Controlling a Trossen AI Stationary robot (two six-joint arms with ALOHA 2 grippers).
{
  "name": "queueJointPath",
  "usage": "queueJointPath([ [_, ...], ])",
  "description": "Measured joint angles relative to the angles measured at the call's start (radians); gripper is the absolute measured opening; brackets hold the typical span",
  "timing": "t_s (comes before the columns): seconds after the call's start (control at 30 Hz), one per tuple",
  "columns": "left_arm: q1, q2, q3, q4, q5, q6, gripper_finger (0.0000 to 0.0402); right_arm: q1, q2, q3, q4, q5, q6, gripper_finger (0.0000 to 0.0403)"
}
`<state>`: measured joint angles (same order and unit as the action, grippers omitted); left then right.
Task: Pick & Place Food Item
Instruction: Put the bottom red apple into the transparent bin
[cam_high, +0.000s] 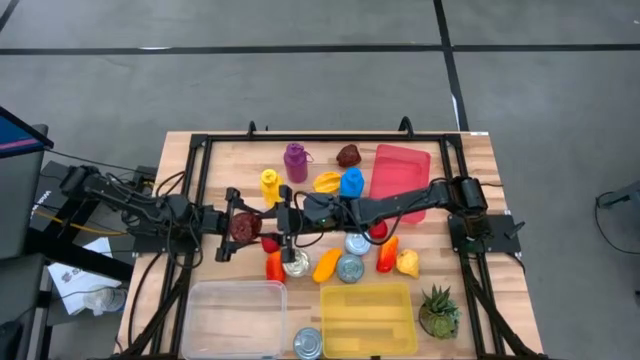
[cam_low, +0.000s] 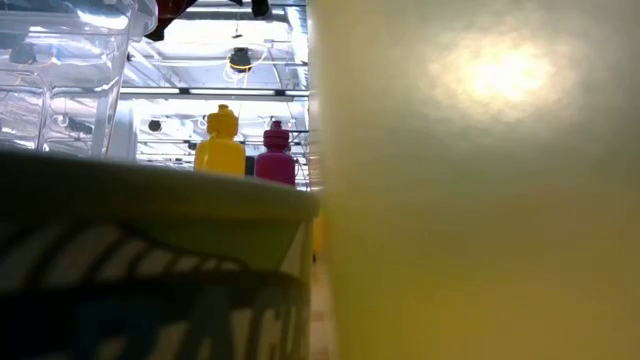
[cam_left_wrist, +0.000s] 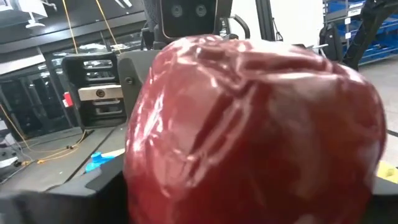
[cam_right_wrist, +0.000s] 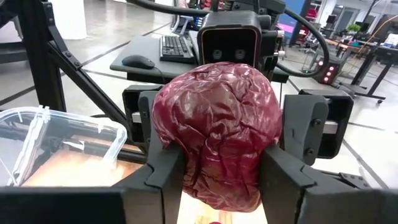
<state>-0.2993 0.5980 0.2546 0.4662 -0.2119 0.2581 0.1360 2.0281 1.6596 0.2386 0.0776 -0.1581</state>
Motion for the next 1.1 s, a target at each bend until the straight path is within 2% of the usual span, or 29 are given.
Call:
queueJointPath([
  [0.13,0.005,0.0,0.0,0.0,0.001,0.003,0.028,0.0,0.0,0.0,-0.003,-0.002,0.001,0.0153],
  [0.33,0.005,0.0,0.0,0.0,-0.002,0.003,0.0276,0.001,0.0,0.0,-0.009,-0.002,-0.003,0.0169],
  [0.43,0.005,0.0,0.0,0.0,-0.005,0.001,0.0276,0.002,0.0,0.001,-0.013,-0.001,0.002,0.0196],
  [0.67,0.006,0.002,-0.001,-0.007,-0.01,-0.002,0.0276,0.002,-0.014,0.001,-0.06,0.002,0.007,0.0287],
  [0.83,0.005,-0.001,-0.001,-0.01,-0.001,-0.006,0.0276,0.027,-0.046,-0.003,-0.113,0.008,-0.04,0.0315],
  [1.0,0.005,-0.004,0.002,-0.015,-0.008,-0.006,0.0276,0.069,-0.053,-0.001,0.038,0.001,-0.109,0.0315],
  [1.1,0.005,-0.007,0.0,-0.015,-0.007,-0.008,0.0276,0.086,-0.041,0.0,0.205,-0.005,-0.146,0.0313],
])
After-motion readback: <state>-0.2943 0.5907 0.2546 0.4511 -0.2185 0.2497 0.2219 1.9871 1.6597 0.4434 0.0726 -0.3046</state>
